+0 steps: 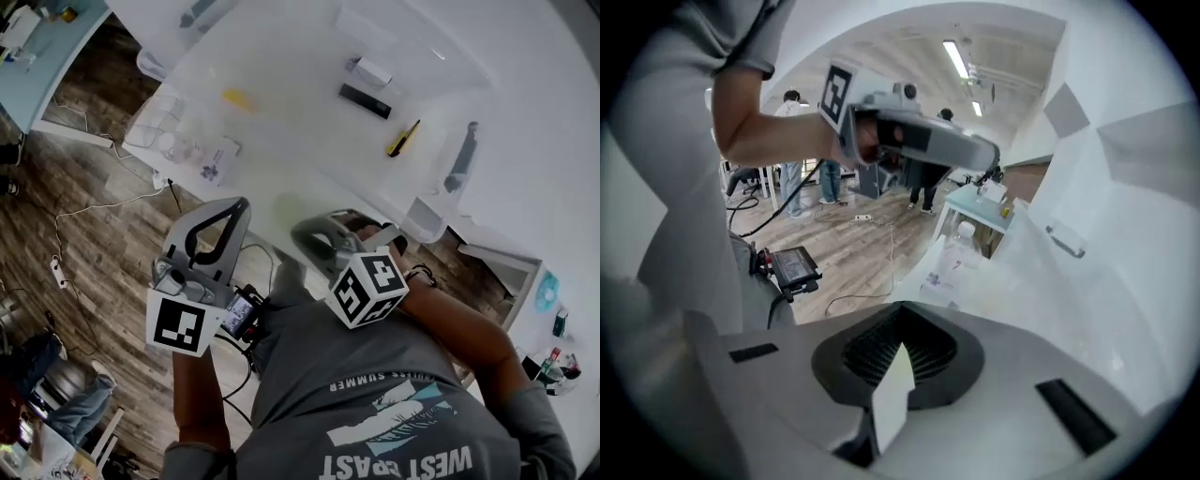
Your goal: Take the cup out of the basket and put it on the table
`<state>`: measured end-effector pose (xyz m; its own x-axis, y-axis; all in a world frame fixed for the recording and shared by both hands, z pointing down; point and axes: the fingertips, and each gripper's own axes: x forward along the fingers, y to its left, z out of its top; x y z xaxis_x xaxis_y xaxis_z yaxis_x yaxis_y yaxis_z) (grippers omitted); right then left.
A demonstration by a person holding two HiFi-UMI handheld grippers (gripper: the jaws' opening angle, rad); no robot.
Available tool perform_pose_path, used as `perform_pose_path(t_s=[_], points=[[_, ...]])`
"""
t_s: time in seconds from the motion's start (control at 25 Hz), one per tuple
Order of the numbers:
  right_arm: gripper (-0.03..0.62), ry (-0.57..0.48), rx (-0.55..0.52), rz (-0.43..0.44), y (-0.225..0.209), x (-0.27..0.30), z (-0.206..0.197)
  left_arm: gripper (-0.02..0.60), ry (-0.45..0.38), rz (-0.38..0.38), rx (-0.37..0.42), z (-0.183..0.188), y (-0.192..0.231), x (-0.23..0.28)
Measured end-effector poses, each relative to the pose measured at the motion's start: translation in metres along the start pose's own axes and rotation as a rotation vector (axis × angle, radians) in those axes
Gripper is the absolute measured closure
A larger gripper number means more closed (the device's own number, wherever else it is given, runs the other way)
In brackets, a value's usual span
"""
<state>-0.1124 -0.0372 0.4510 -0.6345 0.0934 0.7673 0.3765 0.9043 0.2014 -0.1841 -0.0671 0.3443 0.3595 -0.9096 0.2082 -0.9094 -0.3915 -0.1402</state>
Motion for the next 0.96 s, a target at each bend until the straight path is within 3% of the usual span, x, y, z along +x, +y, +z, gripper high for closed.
perform_pose_path(t_s=[0.32, 0.52, 0.76, 0.96], points=[[0.583, -0.150, 0.050, -0.144, -0.018, -0.069, 0.029, 0.572, -0.015, -0.028, 0.068, 0.020, -0.018, 0.003], [0.583, -0.247, 0.060, -0.199, -0.018, -0.114, 0.033, 0.572, 0.009, 0.004, 0.130, 0.042, -0.034, 0.000], [0.583, -0.322, 0.066, -0.235, -0.003, -0.182, 0.007, 0.572, -0.036, 0.078, 0.044, 0.083, -0.084, 0.010], [0.583, -0.364, 0.115, -0.266, 0.013, -0.238, -0.038, 0.572, 0.006, 0.033, 0.099, 0.101, -0.150, 0.039]])
